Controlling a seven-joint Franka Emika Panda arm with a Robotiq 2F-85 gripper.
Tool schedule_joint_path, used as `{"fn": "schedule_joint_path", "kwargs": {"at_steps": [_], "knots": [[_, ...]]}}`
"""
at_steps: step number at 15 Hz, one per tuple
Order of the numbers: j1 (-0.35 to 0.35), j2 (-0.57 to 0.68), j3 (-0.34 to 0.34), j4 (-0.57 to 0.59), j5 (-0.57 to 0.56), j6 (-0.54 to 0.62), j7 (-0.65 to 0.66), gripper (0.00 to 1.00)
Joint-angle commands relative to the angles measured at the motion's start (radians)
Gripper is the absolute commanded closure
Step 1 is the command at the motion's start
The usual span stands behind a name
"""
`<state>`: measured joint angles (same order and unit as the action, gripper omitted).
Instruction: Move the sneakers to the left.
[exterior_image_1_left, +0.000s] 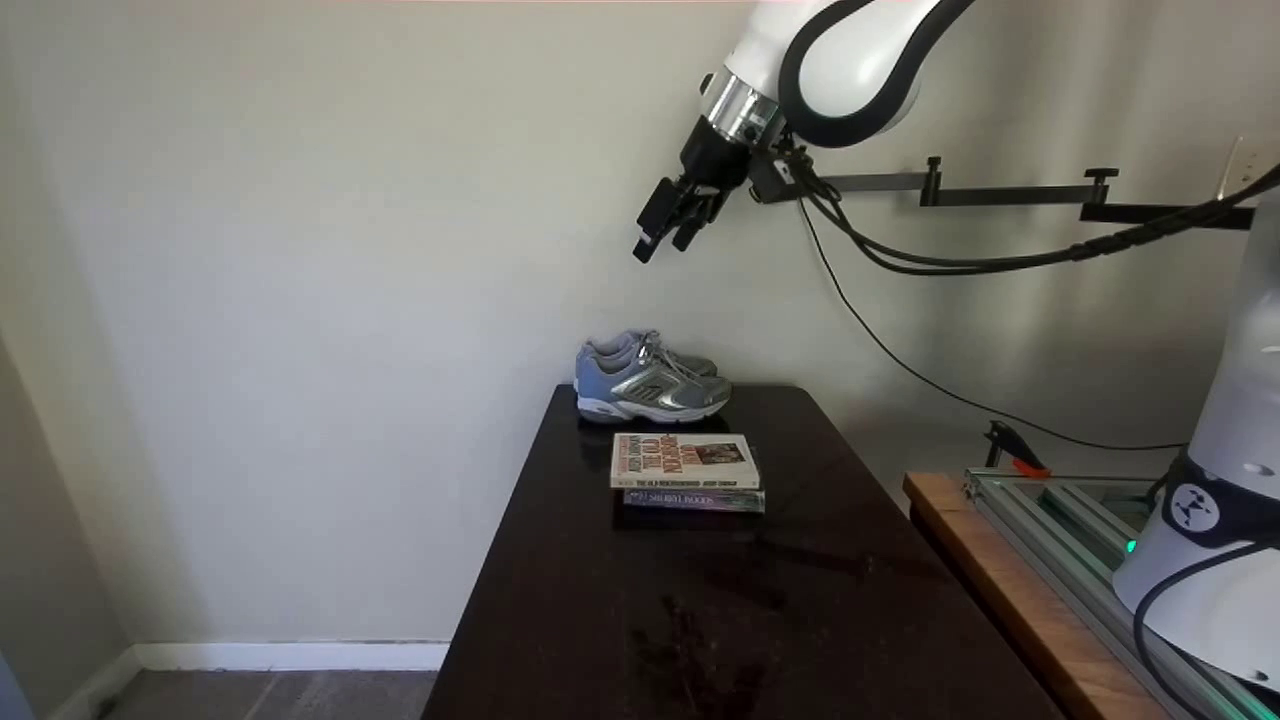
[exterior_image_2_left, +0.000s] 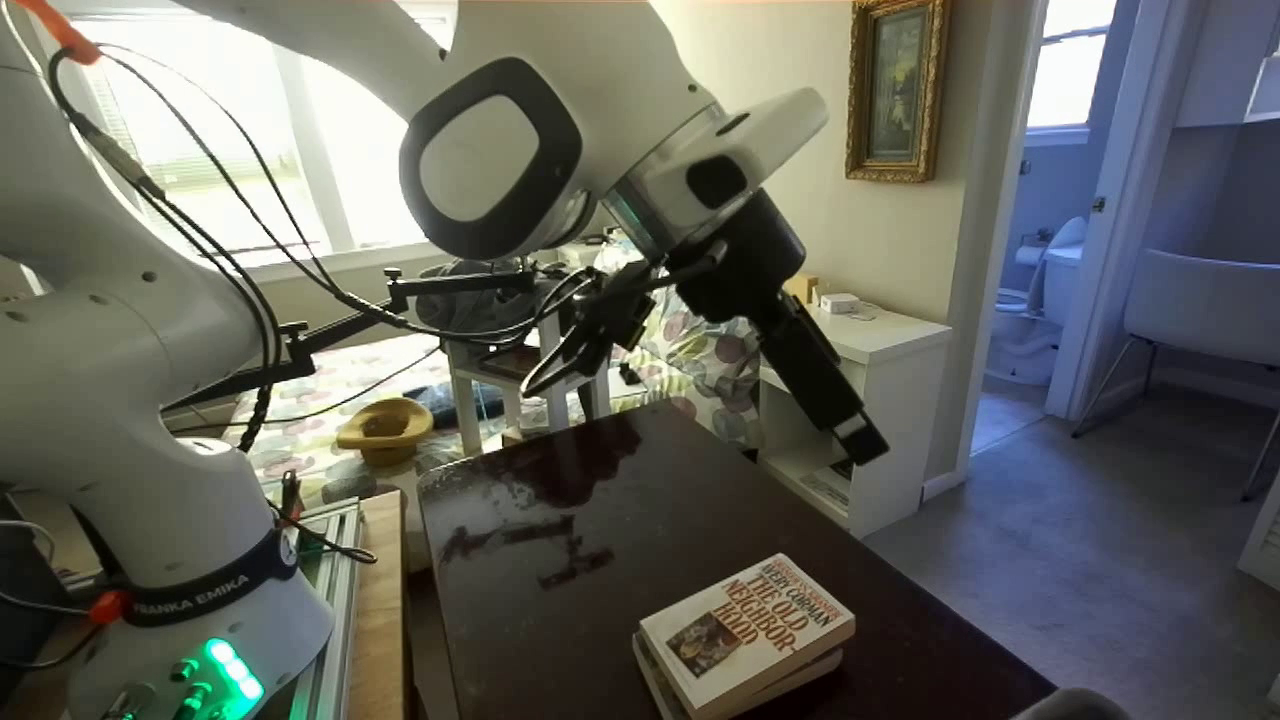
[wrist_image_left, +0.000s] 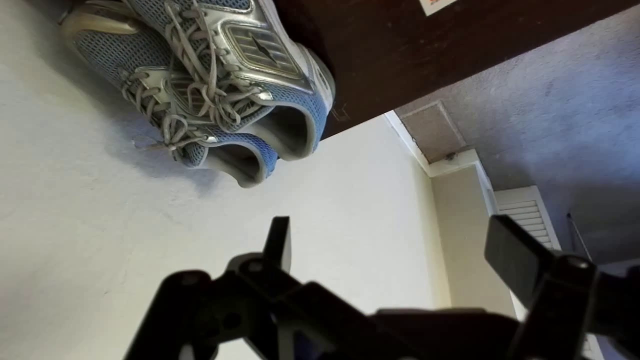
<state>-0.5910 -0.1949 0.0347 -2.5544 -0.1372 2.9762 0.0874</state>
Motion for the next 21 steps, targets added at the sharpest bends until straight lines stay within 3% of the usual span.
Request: {"fn": "schedule_joint_path", "kwargs": {"at_steps": [1, 2, 3, 6, 7, 11, 16, 21], "knots": [[-0.001, 0.118, 0.000, 0.093, -0.017, -0.014, -0.039, 0.00], [0.021, 0.151, -0.010, 0.110, 0.021, -0.020, -0.078, 0.00], [0.102, 0.174, -0.093, 0.125, -0.005, -0.026, -0.070, 0.00], [0.182, 0.252, -0.173, 0.171, 0.025, -0.045, -0.130, 0.00], [0.131, 0.276, -0.124, 0.183, 0.049, -0.048, -0.165, 0.00], [0.109, 0.351, -0.117, 0.251, 0.088, -0.071, -0.274, 0.00], [0.034, 0.440, -0.048, 0.327, 0.217, -0.069, -0.486, 0.00], [0.035, 0.526, -0.093, 0.397, 0.161, -0.074, -0.464, 0.00]]}}
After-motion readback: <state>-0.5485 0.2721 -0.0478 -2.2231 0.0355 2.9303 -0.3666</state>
